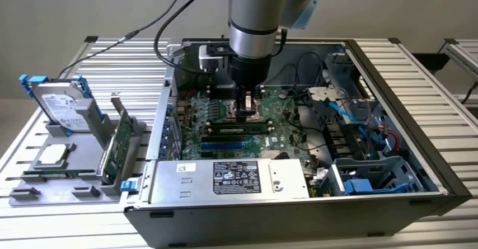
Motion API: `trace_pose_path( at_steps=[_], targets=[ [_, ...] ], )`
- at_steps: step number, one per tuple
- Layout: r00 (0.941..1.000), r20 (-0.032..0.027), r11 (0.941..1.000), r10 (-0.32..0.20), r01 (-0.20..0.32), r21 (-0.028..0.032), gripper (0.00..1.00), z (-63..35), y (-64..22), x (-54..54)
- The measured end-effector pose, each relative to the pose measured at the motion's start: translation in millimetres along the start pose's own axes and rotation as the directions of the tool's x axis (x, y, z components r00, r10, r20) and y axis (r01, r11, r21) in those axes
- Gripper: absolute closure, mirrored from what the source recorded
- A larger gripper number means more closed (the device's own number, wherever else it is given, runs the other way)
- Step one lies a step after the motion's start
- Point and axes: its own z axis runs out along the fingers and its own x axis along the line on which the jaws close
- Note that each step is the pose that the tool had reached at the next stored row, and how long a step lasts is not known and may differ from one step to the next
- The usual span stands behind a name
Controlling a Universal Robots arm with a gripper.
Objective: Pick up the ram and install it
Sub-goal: 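Press down the ram until it locks into place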
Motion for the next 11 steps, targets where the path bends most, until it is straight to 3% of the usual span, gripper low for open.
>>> trace_pose_path(
  at_steps=[6,11],
  targets=[
    [0.9969,0.0047,0.9969,0.078,-0.078,-0.0012,0.89,0.0,0.0,0.0],
    [0.9887,0.0083,0.9887,0.150,-0.150,-0.0027,0.89,0.0,-0.1,0.0]
  ],
)
